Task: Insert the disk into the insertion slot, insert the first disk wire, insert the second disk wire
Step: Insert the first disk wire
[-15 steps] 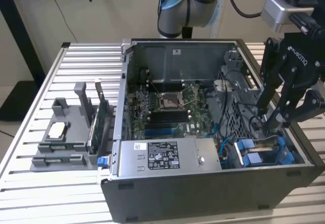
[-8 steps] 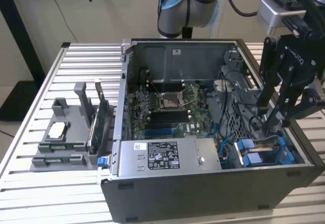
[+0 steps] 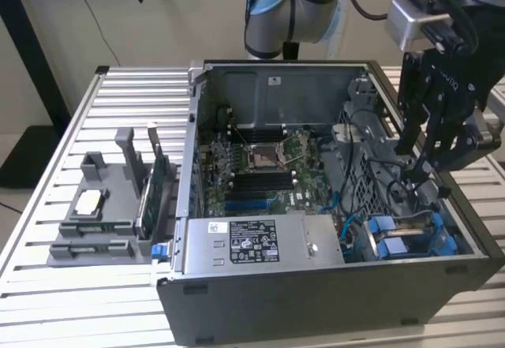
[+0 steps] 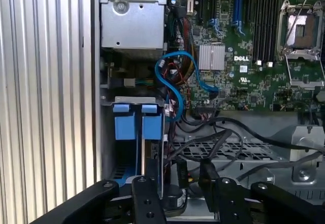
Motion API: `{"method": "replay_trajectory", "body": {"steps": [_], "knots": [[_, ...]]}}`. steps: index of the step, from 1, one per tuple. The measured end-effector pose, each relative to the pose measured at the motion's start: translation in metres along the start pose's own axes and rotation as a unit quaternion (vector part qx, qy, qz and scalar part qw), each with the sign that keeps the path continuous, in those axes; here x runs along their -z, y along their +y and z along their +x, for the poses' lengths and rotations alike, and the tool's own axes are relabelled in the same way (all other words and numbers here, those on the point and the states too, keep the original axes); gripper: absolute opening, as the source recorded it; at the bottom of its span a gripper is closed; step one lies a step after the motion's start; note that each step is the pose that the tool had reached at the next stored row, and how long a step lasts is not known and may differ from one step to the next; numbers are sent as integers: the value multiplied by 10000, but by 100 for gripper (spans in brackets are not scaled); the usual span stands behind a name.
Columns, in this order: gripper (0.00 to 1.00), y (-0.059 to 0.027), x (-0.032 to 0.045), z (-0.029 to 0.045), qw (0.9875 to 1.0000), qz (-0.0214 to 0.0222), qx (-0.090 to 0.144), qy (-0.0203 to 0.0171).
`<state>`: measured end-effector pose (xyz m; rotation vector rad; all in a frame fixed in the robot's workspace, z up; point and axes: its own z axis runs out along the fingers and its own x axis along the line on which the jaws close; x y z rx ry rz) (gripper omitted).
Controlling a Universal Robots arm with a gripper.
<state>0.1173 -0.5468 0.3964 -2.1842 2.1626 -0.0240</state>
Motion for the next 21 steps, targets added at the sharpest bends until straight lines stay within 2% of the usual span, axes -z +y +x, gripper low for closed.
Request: {"method": "replay_trajectory", "body": {"steps": [3,5,8,10,11,14,21], "knots": [[47,1,-14,-13,9999,114,39,55],[47,4,-25,-13,9998,142,48,95],[47,23,-44,-12,9998,172,51,131],[44,31,-51,-12,9997,194,51,132],[37,41,-52,-13,9997,203,52,134],[37,79,-59,-14,9997,216,52,132],[37,82,-70,-25,9996,222,86,132]]}}
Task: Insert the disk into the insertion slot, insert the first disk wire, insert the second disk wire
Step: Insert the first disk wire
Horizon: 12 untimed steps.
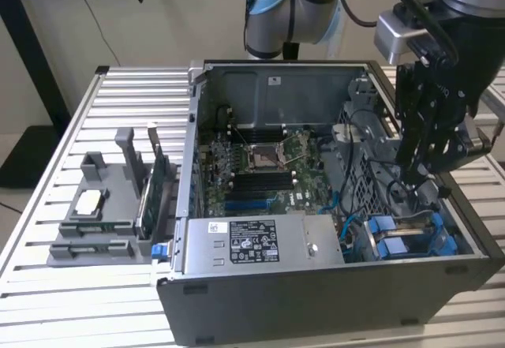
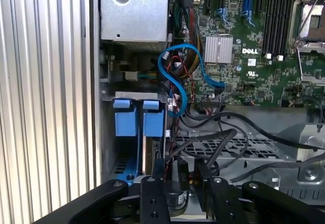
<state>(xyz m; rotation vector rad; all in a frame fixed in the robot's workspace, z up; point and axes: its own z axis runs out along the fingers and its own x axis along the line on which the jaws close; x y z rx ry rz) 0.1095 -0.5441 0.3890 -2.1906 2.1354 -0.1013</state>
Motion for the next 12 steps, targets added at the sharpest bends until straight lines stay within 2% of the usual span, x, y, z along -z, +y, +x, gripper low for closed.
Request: {"method": "replay_trajectory", "body": {"steps": [2,3,12], "knots": [[35,0,-2,-4,10000,0,14,-2],[28,0,-2,-5,10000,0,18,-2],[28,-27,-6,-9,10000,-1,95,-11]]}}
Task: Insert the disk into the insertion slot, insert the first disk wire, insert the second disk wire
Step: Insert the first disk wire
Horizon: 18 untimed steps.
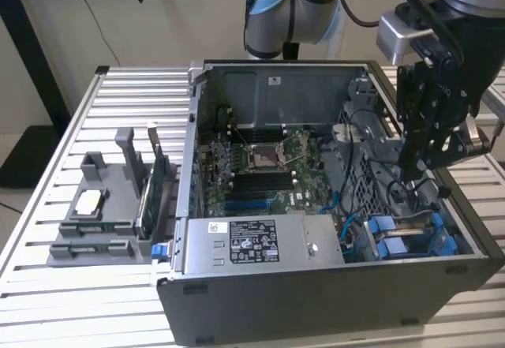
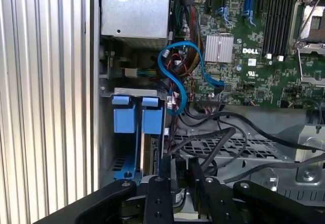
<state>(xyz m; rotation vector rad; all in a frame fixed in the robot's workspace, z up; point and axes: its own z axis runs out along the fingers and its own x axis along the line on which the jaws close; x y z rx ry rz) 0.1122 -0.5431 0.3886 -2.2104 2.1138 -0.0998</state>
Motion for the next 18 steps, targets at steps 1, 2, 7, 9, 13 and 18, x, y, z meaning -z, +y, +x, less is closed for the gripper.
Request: {"method": "replay_trajectory", "body": {"steps": [1,2,7,9,13,18], "knots": [[28,0,-1,0,10000,0,1,1],[28,0,-3,-1,10000,0,2,2],[26,0,-11,-3,10000,1,3,3],[19,0,-11,-3,10000,1,3,3],[19,0,-12,-3,10000,1,3,3],[19,0,-12,-3,10000,1,3,3]]}}
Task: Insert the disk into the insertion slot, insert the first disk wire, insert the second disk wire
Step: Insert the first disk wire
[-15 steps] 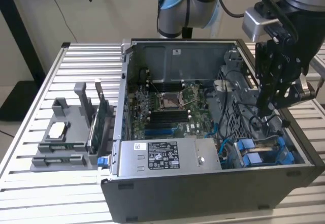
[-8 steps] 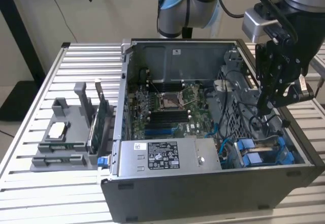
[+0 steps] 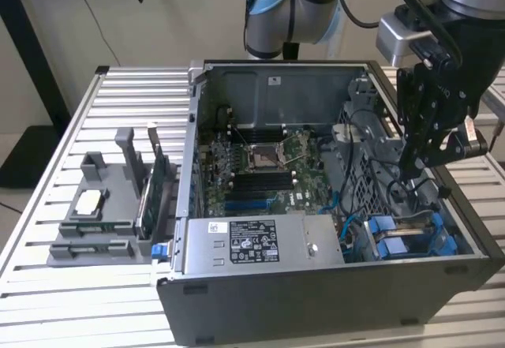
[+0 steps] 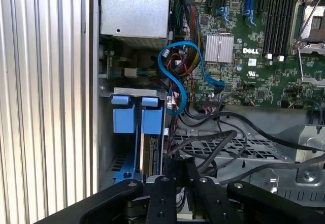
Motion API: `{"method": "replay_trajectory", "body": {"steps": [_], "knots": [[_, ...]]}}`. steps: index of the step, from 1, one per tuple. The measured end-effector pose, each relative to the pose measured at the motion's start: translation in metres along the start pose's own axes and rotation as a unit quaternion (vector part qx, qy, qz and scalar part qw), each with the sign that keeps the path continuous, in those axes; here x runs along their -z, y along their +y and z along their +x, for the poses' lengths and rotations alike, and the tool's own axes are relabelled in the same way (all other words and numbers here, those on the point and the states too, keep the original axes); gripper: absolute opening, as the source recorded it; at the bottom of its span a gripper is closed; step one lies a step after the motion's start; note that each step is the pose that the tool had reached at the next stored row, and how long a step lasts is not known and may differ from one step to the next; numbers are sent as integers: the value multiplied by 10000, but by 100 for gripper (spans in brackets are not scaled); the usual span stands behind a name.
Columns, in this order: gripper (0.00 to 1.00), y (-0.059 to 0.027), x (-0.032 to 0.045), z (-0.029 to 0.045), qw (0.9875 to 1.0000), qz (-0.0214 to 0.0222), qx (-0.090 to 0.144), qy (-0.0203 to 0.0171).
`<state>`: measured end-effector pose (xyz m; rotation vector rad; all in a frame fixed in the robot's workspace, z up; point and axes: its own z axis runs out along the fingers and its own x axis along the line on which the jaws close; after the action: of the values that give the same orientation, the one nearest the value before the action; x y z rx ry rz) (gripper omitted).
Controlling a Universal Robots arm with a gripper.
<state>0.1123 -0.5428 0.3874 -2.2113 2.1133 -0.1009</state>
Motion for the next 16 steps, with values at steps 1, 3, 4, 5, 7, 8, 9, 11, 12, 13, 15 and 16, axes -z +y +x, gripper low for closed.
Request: {"method": "replay_trajectory", "body": {"steps": [1,3,4,5,7,8,9,11,12,13,15,16], "knots": [[19,0,0,0,10000,0,0,0],[19,0,-2,2,10000,0,-1,-1],[19,-2,-3,5,10000,-1,-1,-1],[19,-5,-3,8,10000,-3,0,-1],[19,-13,-6,15,10000,-9,0,0],[19,-19,-7,19,10000,-15,0,1],[19,-27,-9,22,10000,-22,0,2],[19,-49,-13,28,10000,-44,0,7],[19,-60,-15,32,10000,-56,0,10],[19,-72,-18,35,10000,-69,0,12],[19,-98,-23,42,10000,-98,1,17],[19,-111,-25,45,9999,-113,1,20]]}}
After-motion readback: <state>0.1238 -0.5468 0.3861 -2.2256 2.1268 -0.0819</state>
